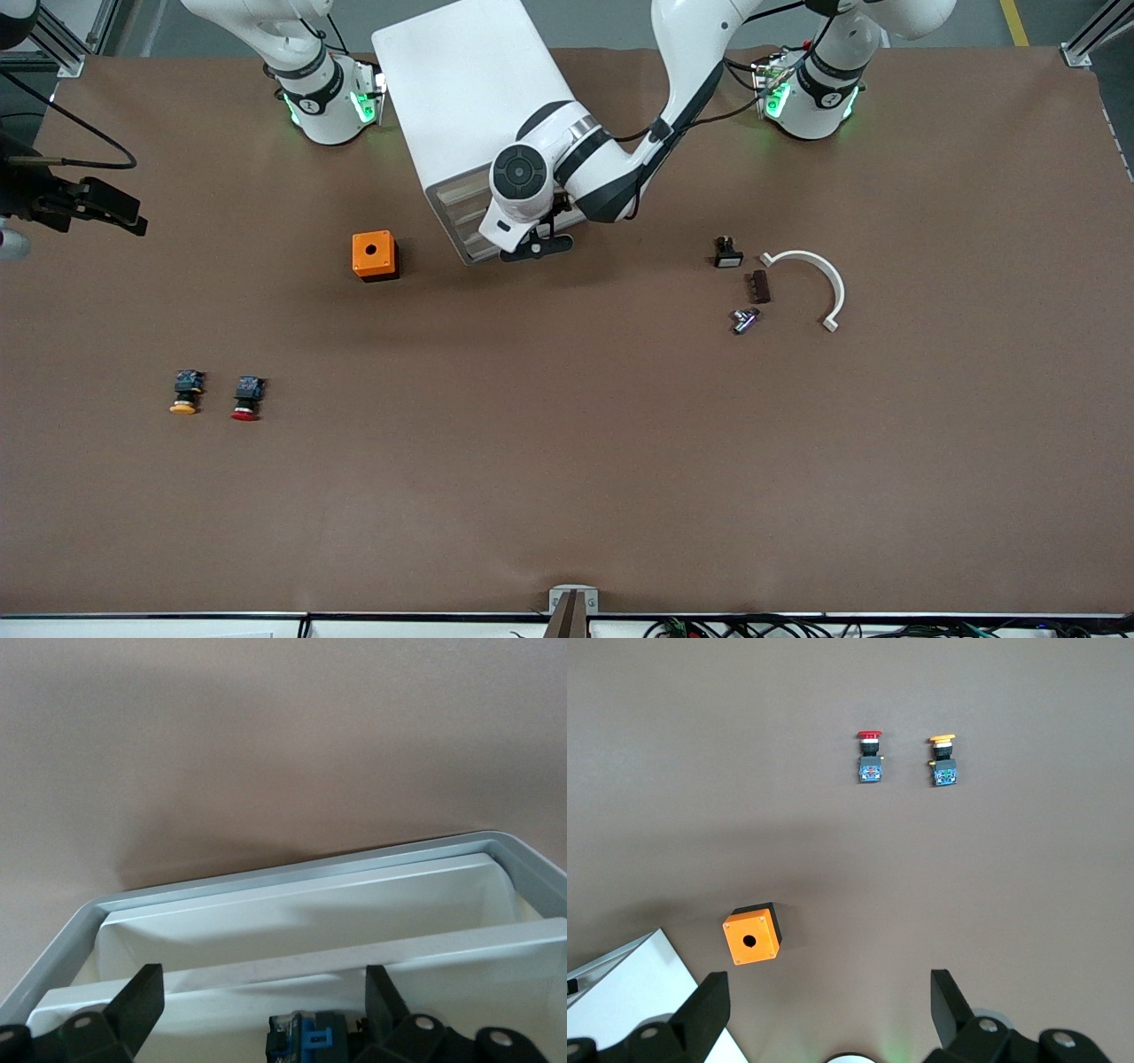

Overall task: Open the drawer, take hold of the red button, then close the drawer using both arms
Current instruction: 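Push the drawer closed with the left gripper while the right gripper retracts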

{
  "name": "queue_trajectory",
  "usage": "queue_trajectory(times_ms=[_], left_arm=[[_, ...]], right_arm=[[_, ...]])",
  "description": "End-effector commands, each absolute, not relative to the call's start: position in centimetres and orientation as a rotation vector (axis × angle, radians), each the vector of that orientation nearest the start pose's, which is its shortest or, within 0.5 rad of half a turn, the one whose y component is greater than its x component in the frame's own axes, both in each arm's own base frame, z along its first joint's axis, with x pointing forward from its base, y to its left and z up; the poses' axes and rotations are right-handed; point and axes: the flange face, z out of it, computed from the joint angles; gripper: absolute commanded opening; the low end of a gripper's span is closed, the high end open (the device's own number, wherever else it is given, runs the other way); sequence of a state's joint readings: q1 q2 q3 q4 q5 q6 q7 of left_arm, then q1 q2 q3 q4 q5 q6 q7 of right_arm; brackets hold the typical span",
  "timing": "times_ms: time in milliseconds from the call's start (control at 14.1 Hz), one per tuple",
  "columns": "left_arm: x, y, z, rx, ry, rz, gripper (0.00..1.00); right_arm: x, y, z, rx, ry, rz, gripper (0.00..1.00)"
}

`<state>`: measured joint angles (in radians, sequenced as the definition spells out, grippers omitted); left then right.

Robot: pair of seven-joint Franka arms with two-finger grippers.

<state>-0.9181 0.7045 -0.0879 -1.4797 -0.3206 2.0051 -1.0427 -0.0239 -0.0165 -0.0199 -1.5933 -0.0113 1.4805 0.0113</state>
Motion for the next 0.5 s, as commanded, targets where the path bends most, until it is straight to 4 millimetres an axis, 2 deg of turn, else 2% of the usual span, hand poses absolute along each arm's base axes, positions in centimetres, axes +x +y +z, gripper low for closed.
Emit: queue_trajectory(times_ms=[0,71,142,285,427], left_arm=[[36.3,-59.6,25.5,-3.087,-0.357,0.628,1.00],[37.7,-58.8,25.7,-3.092,-0.383,0.614,1.00],[41.1,-56.6,26.2,-3.095,-0.452,0.563,1.00],[47.6,-51.5,28.1,-3.093,-0.513,0.393,1.00],[54.4,-44.6,31.4,-3.095,-0.506,0.204,1.00]], right_arm=[[54.0,-3.0,61.7,-3.127,0.079,0.158,1.00],[54.1,-3.1,62.1,-3.130,0.088,0.144,1.00],[54.1,-3.0,62.5,-3.130,0.091,0.134,1.00],[54.2,-2.8,62.8,-3.130,0.086,0.118,1.00],[54.3,-2.8,63.1,-3.131,0.086,0.108,1.00]])
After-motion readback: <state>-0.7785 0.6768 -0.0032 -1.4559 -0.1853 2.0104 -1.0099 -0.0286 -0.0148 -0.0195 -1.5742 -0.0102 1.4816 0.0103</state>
